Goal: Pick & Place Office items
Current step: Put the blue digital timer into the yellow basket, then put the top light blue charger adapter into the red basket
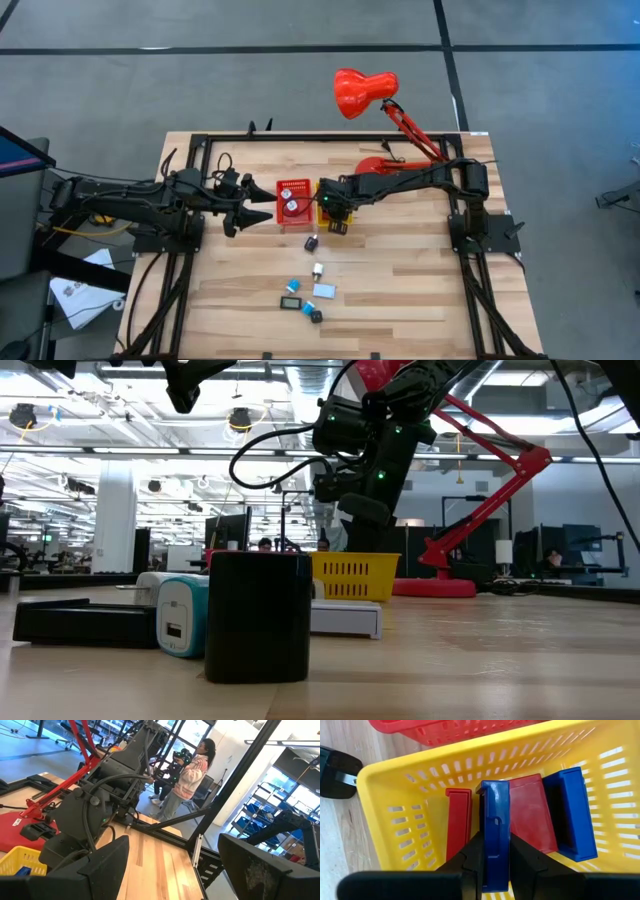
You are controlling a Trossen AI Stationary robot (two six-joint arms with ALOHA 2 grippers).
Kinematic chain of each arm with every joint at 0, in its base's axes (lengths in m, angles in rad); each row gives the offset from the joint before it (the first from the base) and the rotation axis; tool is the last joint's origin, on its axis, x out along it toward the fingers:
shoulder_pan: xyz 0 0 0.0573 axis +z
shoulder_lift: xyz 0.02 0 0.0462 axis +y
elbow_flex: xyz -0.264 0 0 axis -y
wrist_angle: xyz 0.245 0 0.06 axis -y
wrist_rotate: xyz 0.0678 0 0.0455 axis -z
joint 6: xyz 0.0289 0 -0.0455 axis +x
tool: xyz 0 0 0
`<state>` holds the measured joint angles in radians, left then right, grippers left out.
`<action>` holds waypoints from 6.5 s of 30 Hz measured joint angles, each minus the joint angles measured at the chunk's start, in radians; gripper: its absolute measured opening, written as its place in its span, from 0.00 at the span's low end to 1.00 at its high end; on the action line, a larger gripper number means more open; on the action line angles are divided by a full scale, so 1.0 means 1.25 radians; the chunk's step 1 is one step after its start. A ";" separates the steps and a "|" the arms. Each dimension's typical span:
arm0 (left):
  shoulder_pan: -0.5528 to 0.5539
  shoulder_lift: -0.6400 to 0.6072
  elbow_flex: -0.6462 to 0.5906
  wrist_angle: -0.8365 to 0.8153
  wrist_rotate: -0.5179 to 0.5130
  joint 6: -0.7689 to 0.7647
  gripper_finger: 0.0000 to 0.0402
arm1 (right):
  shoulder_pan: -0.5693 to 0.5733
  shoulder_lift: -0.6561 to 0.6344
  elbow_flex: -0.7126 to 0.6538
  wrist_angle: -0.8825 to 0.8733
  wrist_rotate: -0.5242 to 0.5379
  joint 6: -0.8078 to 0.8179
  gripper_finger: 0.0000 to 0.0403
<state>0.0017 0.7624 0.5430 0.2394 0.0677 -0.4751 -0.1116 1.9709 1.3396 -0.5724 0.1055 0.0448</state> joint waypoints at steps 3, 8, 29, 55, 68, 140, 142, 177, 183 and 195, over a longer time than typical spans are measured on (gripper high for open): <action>0.000 0.000 0.000 0.000 0.000 0.000 0.75 | 0.000 0.000 0.000 0.000 0.000 0.000 0.15; 0.000 0.000 0.000 0.000 0.000 0.000 0.75 | 0.000 -0.001 0.000 0.000 0.000 -0.010 0.17; 0.000 0.000 0.000 0.001 -0.036 0.004 0.75 | 0.015 -0.211 -0.021 0.080 0.045 0.135 0.35; -0.166 0.215 0.001 0.174 0.157 0.020 0.84 | 0.301 -0.317 -0.228 0.199 0.128 0.240 0.35; -0.289 0.277 0.001 0.168 0.156 0.020 0.85 | 0.423 -0.317 -0.228 0.051 0.317 0.279 0.35; -0.652 0.910 0.189 0.089 -0.885 -0.187 0.77 | 0.360 -0.316 -0.228 0.056 0.335 0.369 0.35; -0.652 0.910 0.189 0.060 -0.878 -0.226 0.77 | 0.360 -0.316 -0.228 0.056 0.335 0.369 0.35; -0.655 0.925 0.187 -0.126 -0.843 -0.466 0.77 | 0.360 -0.316 -0.228 0.064 0.335 0.369 0.35; -0.651 0.925 0.187 -0.170 -0.844 -0.552 0.77 | 0.360 -0.316 -0.228 0.064 0.335 0.369 0.35; -0.637 0.925 0.179 -0.160 -0.851 -0.481 0.77 | 0.355 -0.316 -0.228 0.072 0.335 0.370 0.35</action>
<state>-0.7944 1.9182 0.7664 0.0398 -0.9956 -1.0769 0.3319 1.5753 1.0550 -0.4828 0.5247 0.5068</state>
